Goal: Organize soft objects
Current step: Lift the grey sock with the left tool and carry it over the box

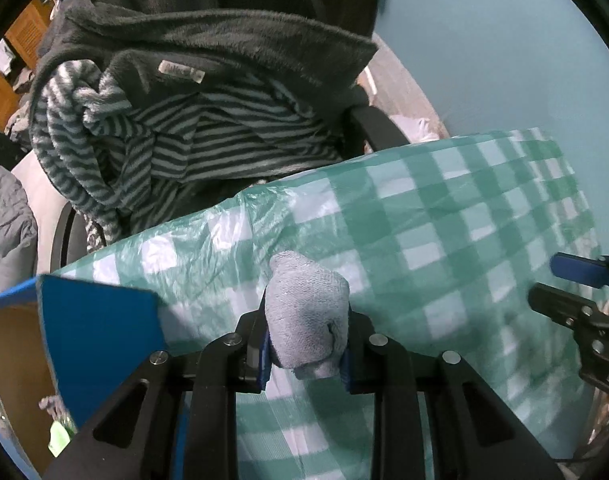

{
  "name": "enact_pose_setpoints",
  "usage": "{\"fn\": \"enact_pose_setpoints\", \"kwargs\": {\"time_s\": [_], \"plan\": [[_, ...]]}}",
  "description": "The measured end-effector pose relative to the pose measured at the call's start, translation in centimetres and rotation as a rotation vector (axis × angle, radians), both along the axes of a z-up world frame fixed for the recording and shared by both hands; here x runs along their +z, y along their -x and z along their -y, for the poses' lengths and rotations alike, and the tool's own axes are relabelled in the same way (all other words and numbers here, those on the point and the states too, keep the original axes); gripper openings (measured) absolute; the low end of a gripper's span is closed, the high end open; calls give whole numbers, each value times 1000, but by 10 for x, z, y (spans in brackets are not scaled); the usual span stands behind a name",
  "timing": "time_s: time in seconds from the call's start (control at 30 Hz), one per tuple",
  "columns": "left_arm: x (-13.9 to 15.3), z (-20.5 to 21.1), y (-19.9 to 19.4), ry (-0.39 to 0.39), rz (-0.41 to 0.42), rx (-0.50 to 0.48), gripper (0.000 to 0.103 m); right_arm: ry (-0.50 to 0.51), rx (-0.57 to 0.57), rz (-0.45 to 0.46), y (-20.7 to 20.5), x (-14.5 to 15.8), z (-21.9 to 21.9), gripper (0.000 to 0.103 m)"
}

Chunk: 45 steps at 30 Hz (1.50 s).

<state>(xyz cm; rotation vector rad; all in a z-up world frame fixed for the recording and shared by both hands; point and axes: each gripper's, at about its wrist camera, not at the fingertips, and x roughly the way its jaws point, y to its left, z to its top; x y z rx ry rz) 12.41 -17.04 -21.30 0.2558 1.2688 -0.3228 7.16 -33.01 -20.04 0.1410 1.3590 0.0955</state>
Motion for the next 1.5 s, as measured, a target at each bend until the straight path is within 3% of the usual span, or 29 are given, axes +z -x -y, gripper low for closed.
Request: {"fn": "enact_pose_setpoints", "kwargs": {"time_s": [0.43,0.63,1.0,1.5], "plan": [[51,-25,48,79,49,22,26,-34,20,24,25,30,-13,28],[72,-40,67,114,64,50,26,-43,43,61,34,51,-29,28],[108,-79,91,157,105,131,26,-60,106,115,45,87,-62,18],[130,-161,110,176,130,307,26,-111,216,136,45,107,-127,18]]}}
